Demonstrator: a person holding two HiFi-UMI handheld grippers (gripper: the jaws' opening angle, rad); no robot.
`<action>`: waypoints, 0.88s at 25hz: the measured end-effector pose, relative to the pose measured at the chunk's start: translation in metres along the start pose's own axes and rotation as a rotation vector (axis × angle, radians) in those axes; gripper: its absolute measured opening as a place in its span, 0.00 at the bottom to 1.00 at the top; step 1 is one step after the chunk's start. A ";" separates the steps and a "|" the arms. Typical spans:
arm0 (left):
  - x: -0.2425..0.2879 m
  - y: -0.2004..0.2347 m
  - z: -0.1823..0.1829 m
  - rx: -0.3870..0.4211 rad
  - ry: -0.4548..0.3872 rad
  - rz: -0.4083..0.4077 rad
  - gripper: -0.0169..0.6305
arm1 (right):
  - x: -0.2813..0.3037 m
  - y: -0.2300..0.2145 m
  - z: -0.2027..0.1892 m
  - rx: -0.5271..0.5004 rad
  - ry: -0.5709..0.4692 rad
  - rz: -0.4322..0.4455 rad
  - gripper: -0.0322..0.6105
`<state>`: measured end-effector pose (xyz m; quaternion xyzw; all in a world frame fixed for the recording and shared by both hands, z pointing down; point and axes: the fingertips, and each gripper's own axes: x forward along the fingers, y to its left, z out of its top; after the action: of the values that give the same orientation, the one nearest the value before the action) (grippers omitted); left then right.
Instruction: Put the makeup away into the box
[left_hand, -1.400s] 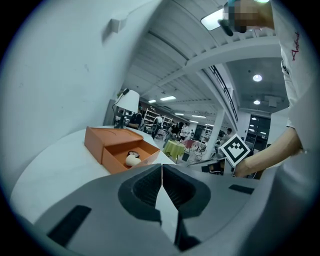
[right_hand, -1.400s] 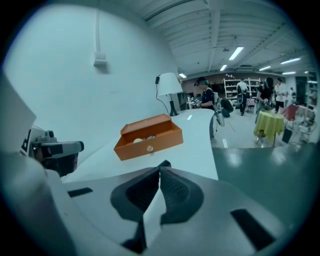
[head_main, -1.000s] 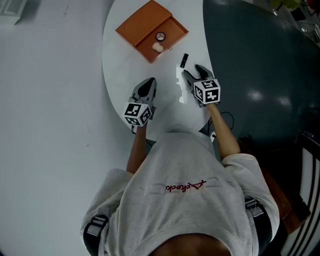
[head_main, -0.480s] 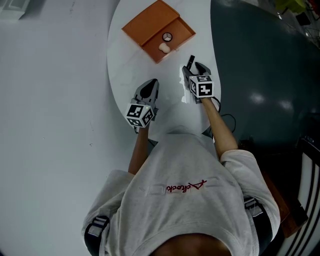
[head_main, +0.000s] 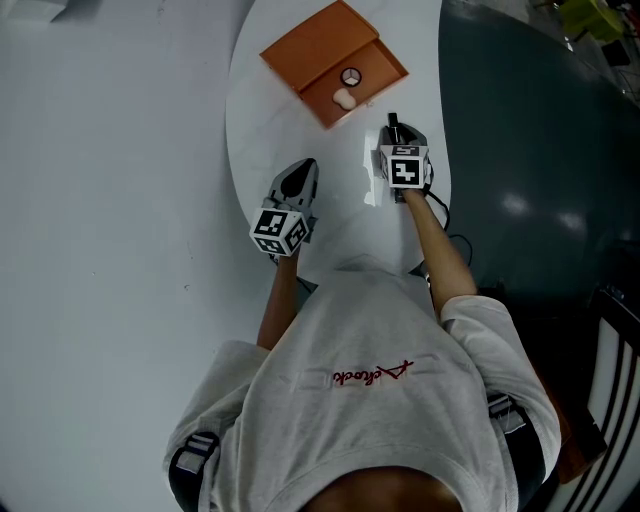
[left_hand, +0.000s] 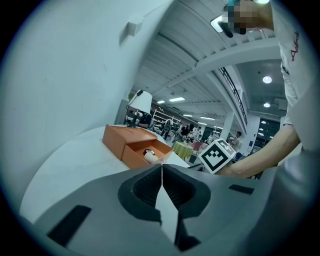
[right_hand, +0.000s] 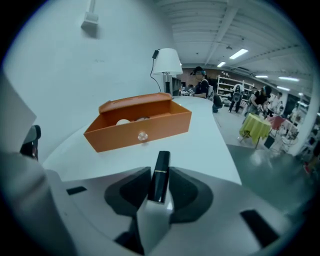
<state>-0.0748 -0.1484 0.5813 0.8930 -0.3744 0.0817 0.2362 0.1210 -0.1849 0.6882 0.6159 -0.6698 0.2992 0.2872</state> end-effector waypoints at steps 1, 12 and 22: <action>-0.001 0.001 0.000 -0.001 -0.001 0.003 0.05 | 0.000 0.000 0.000 -0.011 0.001 0.002 0.24; 0.002 -0.003 0.006 0.007 -0.019 -0.005 0.05 | -0.017 0.000 0.023 -0.004 -0.085 0.052 0.22; -0.001 -0.019 0.026 0.030 -0.064 -0.010 0.05 | -0.047 -0.013 0.081 -0.038 -0.207 0.066 0.22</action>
<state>-0.0628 -0.1491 0.5517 0.9004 -0.3762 0.0574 0.2108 0.1359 -0.2162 0.6000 0.6157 -0.7213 0.2305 0.2180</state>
